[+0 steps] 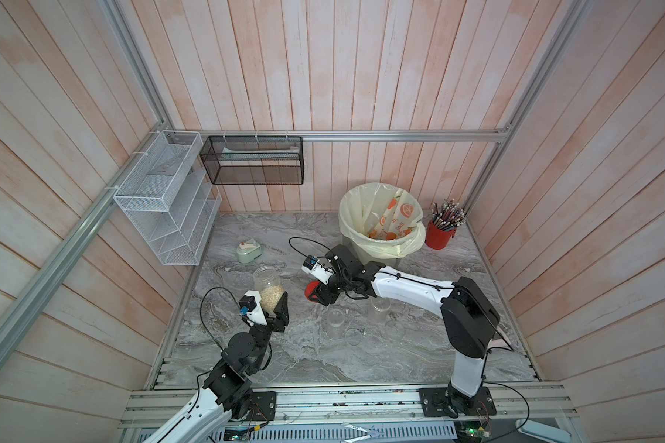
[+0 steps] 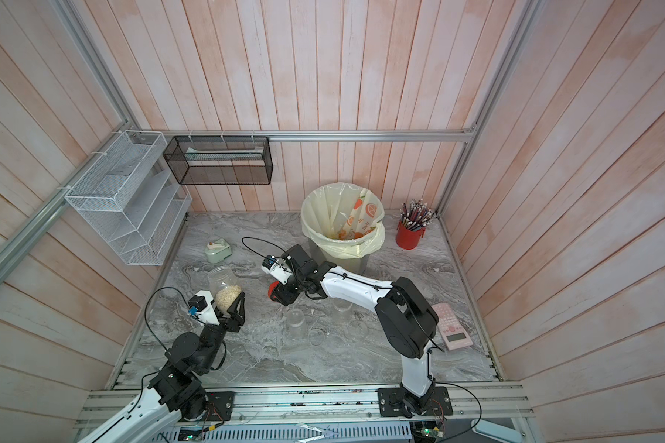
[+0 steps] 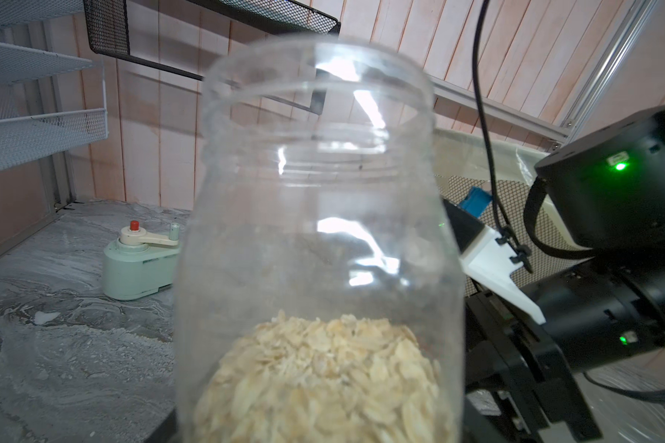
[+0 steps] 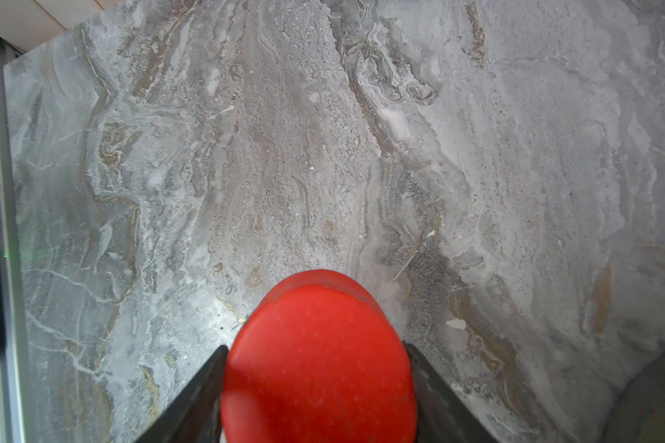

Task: Empty expired oatmeal from jars
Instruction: Place the lid at the center of the board.

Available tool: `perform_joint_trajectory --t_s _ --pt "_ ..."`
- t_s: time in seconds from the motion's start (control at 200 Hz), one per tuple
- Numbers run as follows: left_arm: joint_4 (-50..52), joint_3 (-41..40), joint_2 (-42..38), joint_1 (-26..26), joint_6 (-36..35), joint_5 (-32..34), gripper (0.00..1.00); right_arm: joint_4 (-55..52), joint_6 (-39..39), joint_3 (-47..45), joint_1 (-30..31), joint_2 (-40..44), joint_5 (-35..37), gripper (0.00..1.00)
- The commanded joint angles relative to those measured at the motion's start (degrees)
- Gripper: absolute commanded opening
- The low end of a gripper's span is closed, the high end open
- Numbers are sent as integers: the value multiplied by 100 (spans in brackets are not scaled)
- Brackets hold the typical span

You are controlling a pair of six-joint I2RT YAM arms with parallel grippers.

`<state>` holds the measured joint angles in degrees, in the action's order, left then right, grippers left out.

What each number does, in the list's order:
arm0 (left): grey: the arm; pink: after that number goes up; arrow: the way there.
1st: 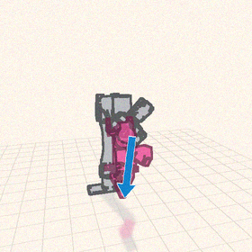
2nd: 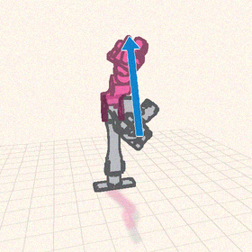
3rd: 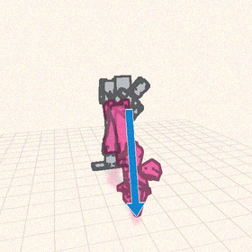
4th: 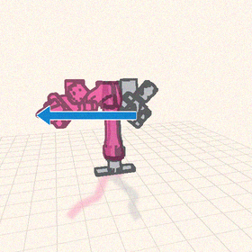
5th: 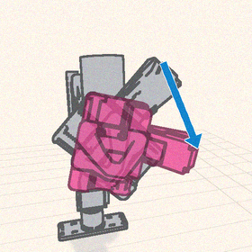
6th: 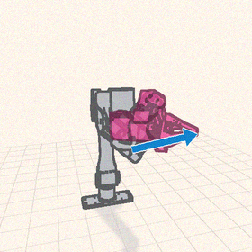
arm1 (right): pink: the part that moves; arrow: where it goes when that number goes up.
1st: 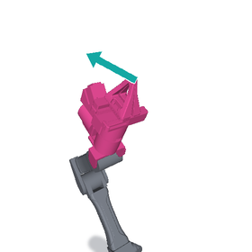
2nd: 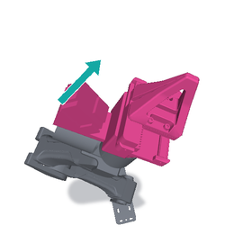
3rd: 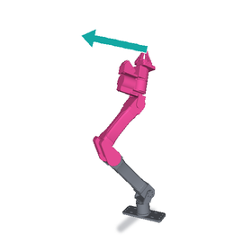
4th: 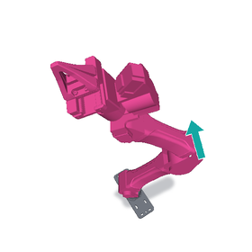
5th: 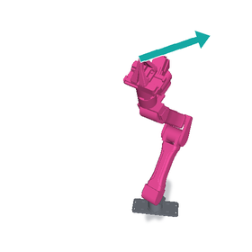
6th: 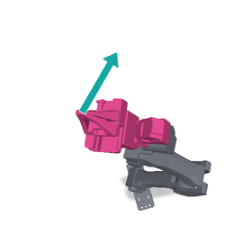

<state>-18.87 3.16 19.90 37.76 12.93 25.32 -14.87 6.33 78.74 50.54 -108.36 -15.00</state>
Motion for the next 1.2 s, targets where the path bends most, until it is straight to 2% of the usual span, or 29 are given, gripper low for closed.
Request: perform_joint_trajectory --t_s 0.0,0.11,0.34,0.685,0.885,1.195 --pt "-259 -77 71 -20 8 79 0 158 -17 -82 16 -108 252 42" --pt "-377 -98 207 -23 68 43 0 233 26 -126 14 -231 302 49" --pt "-529 -75 417 -21 60 -27 0 426 103 -149 -38 -547 314 52" --pt "-538 -63 438 -22 42 -27 0 588 70 -289 -80 -774 334 69" --pt "-530 -23 422 -22 38 -70 0 393 37 -197 -80 -836 340 82" --pt "-459 77 417 -21 -6 -171 0 225 125 -125 -109 -573 582 86"
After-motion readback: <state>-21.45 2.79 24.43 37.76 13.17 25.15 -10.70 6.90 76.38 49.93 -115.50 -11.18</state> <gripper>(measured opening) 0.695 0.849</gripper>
